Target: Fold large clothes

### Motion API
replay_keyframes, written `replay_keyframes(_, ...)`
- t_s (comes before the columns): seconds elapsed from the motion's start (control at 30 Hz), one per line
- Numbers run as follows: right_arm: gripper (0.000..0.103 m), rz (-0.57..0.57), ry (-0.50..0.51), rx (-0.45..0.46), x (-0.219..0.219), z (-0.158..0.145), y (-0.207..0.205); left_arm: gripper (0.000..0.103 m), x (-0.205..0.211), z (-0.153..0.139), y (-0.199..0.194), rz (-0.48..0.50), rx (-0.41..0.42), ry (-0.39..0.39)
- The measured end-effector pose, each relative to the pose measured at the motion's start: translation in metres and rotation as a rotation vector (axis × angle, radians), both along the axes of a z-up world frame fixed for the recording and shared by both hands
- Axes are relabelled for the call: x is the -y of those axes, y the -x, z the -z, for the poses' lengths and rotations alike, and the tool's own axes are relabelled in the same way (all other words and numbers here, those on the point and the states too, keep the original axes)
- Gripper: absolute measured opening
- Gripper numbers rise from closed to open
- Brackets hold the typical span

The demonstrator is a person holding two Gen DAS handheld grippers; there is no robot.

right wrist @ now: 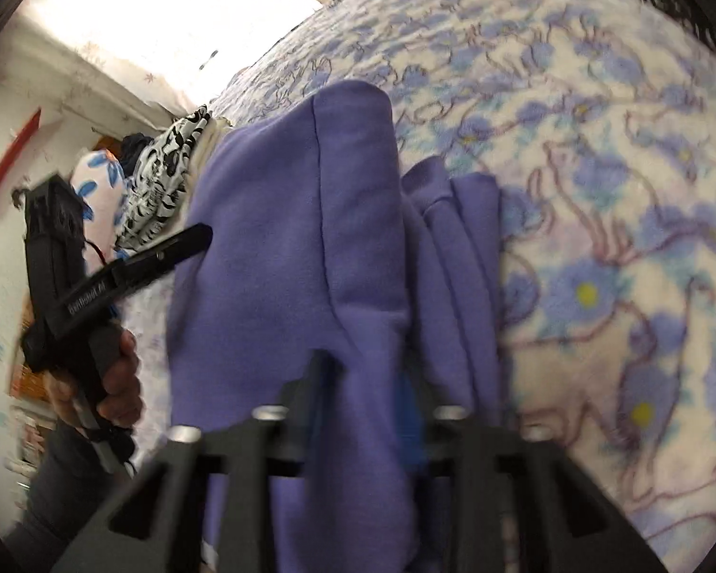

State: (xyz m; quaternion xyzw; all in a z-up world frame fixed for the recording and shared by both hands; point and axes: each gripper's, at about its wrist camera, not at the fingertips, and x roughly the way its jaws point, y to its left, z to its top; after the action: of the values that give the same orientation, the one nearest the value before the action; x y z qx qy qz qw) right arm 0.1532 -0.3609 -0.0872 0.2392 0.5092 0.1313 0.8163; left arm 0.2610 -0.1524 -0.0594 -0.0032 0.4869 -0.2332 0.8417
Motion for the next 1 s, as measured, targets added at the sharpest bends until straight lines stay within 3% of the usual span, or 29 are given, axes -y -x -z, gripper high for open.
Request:
replay_keyframes(0.3, 0.015, 0.087, -0.028, 0.059, 0.025, -0.004, 0.047, 0.086, 0.06, 0.0, 0.031, 0.077, 0.166, -0.235)
replay_keyframes(0.43, 0.015, 0.141, -0.046, 0.008, 0.024, 0.033, 0.056, 0.09, 0.083, 0.016, 0.044, 0.084, 0.248, -0.356)
replay_keyframes(0.5, 0.014, 0.166, -0.053, 0.027, 0.024, 0.046, 0.06, 0.091, 0.088, 0.02, 0.045, 0.079, 0.267, -0.384)
replay_keyframes(0.6, 0.015, 0.206, -0.062, 0.051, 0.025, 0.049, 0.065, 0.092, 0.087, 0.019, 0.044, 0.074, 0.264, -0.377)
replay_keyframes(0.77, 0.022, 0.14, 0.081, 0.024, 0.011, 0.017, 0.055, 0.093, 0.081, 0.019, 0.043, 0.064, 0.261, -0.35)
replay_keyframes(0.9, 0.045, 0.16, 0.061, 0.072, 0.024, -0.006, 0.033, 0.094, 0.081, 0.019, 0.043, 0.064, 0.26, -0.341)
replay_keyframes(1.0, 0.047, 0.163, 0.047, 0.076, 0.036, -0.01, 0.0, 0.094, 0.079, 0.018, 0.042, 0.064, 0.255, -0.333)
